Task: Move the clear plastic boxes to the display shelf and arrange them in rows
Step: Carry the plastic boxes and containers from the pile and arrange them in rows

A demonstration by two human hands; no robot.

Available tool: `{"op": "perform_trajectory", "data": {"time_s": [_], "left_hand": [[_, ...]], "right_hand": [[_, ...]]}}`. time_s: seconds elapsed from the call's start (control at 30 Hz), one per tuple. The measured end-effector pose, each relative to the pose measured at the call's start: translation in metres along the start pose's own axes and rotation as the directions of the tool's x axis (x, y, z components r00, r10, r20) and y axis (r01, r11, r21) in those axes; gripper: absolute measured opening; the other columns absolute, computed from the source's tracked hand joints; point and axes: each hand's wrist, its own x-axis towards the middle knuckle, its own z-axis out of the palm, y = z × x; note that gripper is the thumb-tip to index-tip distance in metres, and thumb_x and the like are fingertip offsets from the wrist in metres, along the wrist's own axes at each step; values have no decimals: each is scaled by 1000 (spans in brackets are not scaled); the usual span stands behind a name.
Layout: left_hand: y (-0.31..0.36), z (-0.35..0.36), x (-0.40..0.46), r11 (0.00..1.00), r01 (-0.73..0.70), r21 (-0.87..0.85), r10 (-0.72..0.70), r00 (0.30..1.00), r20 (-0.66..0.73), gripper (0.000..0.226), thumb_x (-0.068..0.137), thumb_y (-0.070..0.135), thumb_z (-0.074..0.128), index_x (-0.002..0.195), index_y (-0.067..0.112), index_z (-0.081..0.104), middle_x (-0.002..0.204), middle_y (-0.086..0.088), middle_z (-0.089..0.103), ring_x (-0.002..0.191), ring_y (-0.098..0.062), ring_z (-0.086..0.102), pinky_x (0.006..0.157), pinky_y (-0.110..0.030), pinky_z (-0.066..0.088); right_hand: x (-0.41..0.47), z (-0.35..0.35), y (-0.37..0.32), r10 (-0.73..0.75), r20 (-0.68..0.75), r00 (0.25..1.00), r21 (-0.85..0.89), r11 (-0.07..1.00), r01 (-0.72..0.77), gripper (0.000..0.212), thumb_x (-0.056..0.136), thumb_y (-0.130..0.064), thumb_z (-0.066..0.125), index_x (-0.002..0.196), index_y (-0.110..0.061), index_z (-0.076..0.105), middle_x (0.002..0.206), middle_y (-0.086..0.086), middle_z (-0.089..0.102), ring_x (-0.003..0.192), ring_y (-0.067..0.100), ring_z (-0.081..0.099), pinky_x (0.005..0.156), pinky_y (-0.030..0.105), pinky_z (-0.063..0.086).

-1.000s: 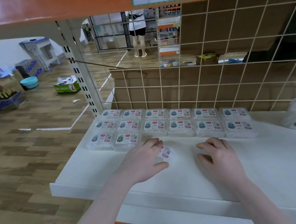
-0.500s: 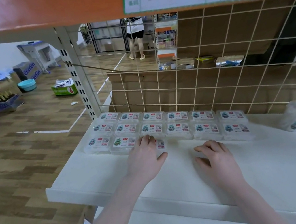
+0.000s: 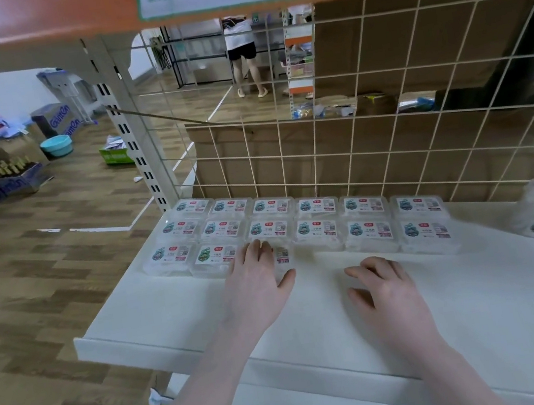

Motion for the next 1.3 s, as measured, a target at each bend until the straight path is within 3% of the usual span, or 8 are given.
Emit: {"op": "perform_trajectory", "data": {"time_s": [0.1, 0.27, 0.43, 0.57, 0.73, 0.9, 1.1, 1.3], "left_hand": [[1, 1, -2, 1000, -9, -3, 9, 1000, -7, 50, 65, 39, 80, 97, 2, 67, 98, -13, 67, 92, -33, 64, 75, -40, 55], [3, -3, -8, 1000, 1, -20, -1, 1000, 0, 50, 74, 45, 61, 100, 2, 66, 102, -15, 66, 99, -36, 62, 80, -44, 54], [5, -9, -19, 998, -17, -56, 15, 1000, -22, 47, 70, 33, 79, 104, 3, 67, 109, -15, 65, 105, -37, 60, 87, -44, 51], [7, -18, -23, 988, -52, -147, 48, 998, -29, 42, 72, 28, 78, 105, 4, 67, 113, -15, 63, 110, -37, 58, 85, -44, 51], [-1, -34, -27, 961, -121, -247, 127, 992, 7, 49, 91, 38, 54, 133, 13, 49, 145, -5, 40, 137, -24, 28, 109, -35, 28], [-3, -43, -38, 926, -204, -319, 247, 964, 99, 56, 94, 43, 45, 143, 16, 36, 152, -2, 28, 141, -20, 19, 111, -32, 24], [26, -40, -52, 859, -288, -423, 384, 909, 162, 59, 94, 44, 45, 144, 15, 33, 151, -1, 29, 140, -19, 21, 109, -31, 27], [84, -51, -64, 800, -414, -434, 511, 849, 133, 59, 95, 46, 43, 146, 19, 30, 154, 1, 24, 141, -19, 19, 112, -32, 24]], "right_hand": [[-2, -2, 2, -9, 29, 1000, -8, 1000, 9, 36, 54, -7, 85, 88, -12, 72, 89, 10, 66, 79, 33, 63, 71, 37, 54], [-7, -9, 1, 29, 5, 1000, -55, 998, -28, 39, 50, -8, 88, 85, -9, 71, 84, 13, 66, 72, 35, 63, 62, 37, 55], [-18, -27, 3, 200, -67, 977, -91, 974, -206, 36, 59, -6, 84, 92, -4, 70, 84, 16, 65, 73, 38, 61, 61, 39, 53], [-33, -39, -4, 334, -133, 933, -165, 921, -353, 41, 65, -8, 80, 103, -1, 67, 87, 19, 67, 79, 39, 63, 66, 42, 52], [-60, -55, -26, 486, -197, 851, -219, 825, -521, 37, 77, -14, 71, 111, -2, 64, 98, 19, 66, 91, 39, 60, 76, 43, 49], [-95, -73, -52, 597, -245, 764, -271, 715, -645, 35, 84, -19, 66, 115, -3, 62, 106, 17, 64, 101, 38, 57, 83, 45, 46], [-138, -107, -63, 575, -381, 724, -377, 618, -689, 33, 73, -14, 78, 100, 0, 66, 87, 15, 66, 81, 36, 62, 70, 39, 50], [-169, -142, -38, 605, -480, 636, -351, 532, -771, 33, 78, -17, 73, 105, 0, 65, 99, 19, 66, 92, 39, 62, 79, 44, 49]]}}
